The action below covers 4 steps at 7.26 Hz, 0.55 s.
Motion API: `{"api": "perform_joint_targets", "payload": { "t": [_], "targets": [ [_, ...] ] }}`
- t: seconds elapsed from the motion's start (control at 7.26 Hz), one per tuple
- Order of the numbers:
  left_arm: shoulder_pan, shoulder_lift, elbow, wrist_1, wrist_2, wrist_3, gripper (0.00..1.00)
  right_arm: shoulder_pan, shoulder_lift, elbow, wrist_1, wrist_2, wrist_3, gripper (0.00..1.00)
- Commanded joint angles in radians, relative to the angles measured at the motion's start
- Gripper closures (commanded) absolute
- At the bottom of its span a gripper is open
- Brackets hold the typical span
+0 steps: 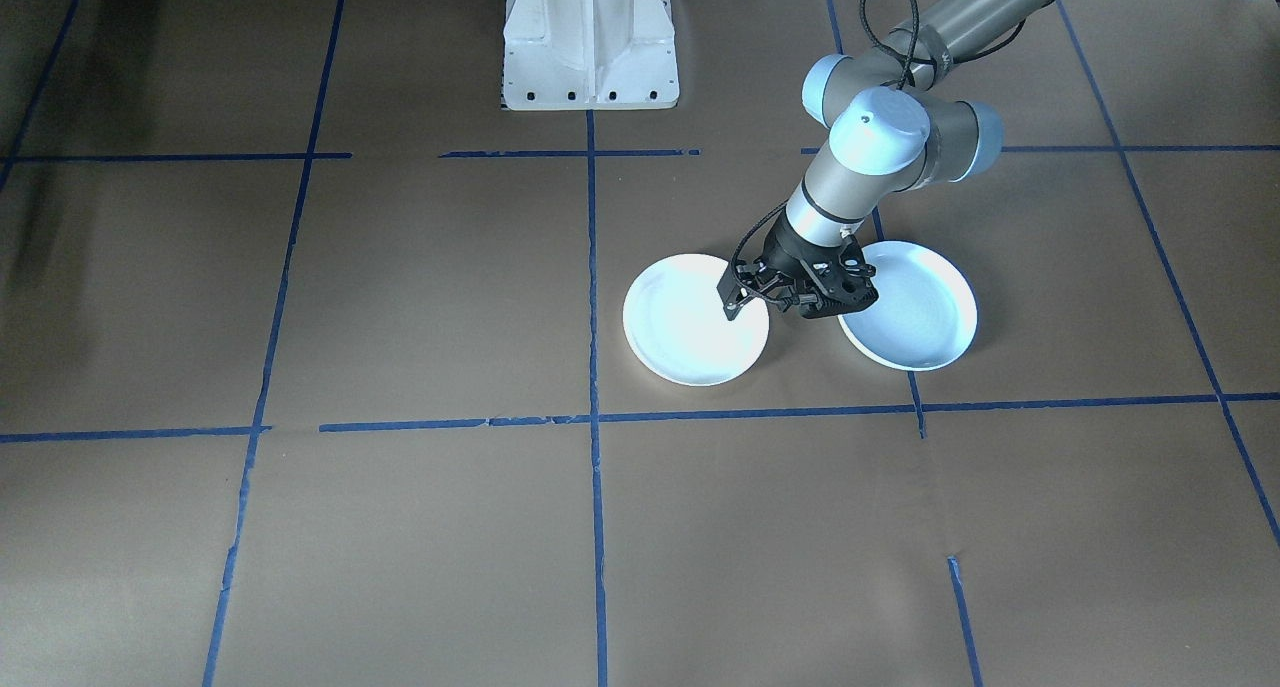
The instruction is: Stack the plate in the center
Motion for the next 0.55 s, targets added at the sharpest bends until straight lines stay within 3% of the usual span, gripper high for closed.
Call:
{"api": "perform_joint_targets", "payload": {
  "t": [0.0,0.28,0.41],
  "targets": [
    [0.010,0.000,0.001,0.001,0.002,0.002,0.43,0.000,0.001,0.000,0.000,0.000,0.001,0.00],
    [0.012,0.008,0.001,-0.001,0.002,0.002,0.43,0.000,0.001,0.000,0.000,0.000,0.001,0.00],
    [0.012,0.010,0.001,-0.001,0.002,0.002,0.49,0.000,-0.001,0.000,0.000,0.000,0.001,0.00]
  ]
}}
